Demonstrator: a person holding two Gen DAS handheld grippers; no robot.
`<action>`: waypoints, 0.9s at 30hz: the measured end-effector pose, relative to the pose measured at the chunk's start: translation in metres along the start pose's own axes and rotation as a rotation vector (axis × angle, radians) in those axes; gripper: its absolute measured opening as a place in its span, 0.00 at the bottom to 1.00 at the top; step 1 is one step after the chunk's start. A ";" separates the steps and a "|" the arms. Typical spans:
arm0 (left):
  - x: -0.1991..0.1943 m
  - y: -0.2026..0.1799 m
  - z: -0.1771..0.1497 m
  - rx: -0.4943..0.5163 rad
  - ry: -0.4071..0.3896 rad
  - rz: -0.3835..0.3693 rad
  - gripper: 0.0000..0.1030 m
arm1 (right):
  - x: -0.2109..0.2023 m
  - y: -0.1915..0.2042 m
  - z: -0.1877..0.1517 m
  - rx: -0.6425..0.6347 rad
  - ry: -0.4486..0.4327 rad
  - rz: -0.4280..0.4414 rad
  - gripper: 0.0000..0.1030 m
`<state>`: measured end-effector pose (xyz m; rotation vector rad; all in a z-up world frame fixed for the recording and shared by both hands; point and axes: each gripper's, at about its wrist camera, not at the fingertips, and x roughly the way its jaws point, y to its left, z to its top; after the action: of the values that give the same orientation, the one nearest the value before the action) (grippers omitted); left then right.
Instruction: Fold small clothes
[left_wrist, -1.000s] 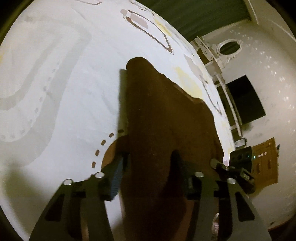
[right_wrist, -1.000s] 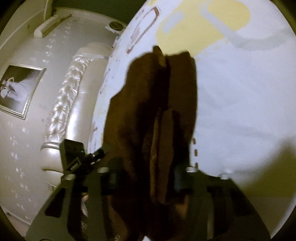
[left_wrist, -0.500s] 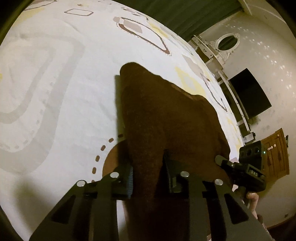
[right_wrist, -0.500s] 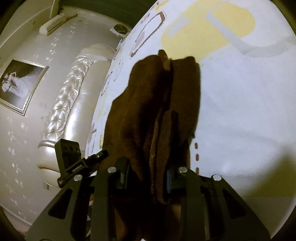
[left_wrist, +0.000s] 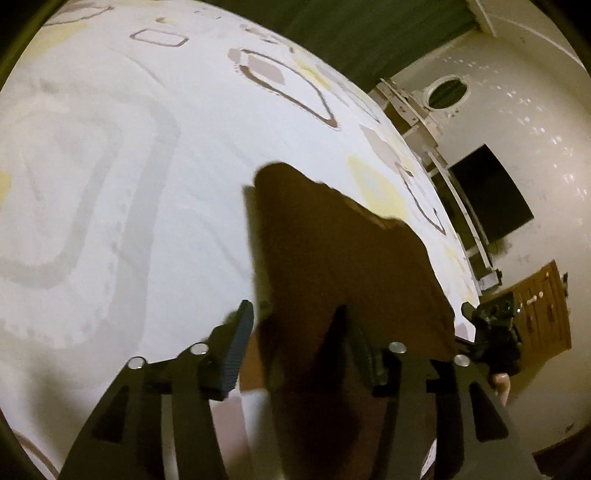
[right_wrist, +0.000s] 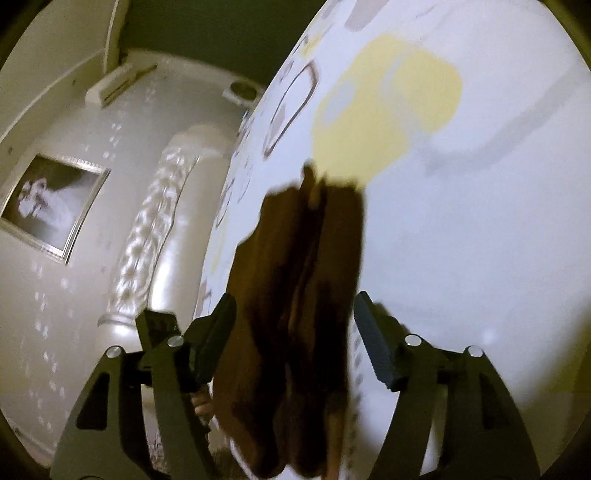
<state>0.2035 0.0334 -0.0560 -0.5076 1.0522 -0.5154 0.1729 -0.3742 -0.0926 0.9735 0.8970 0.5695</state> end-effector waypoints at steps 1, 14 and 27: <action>0.003 0.002 0.004 -0.014 0.008 -0.006 0.51 | 0.001 -0.001 0.007 0.008 -0.008 0.004 0.70; 0.044 -0.004 0.042 0.051 0.036 0.075 0.22 | 0.084 0.022 0.046 -0.122 0.154 -0.047 0.24; 0.056 -0.020 0.068 0.121 -0.012 0.216 0.16 | 0.083 0.030 0.060 -0.195 0.070 -0.035 0.22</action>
<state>0.2847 -0.0071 -0.0539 -0.2850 1.0436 -0.3814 0.2669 -0.3244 -0.0821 0.7643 0.9009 0.6524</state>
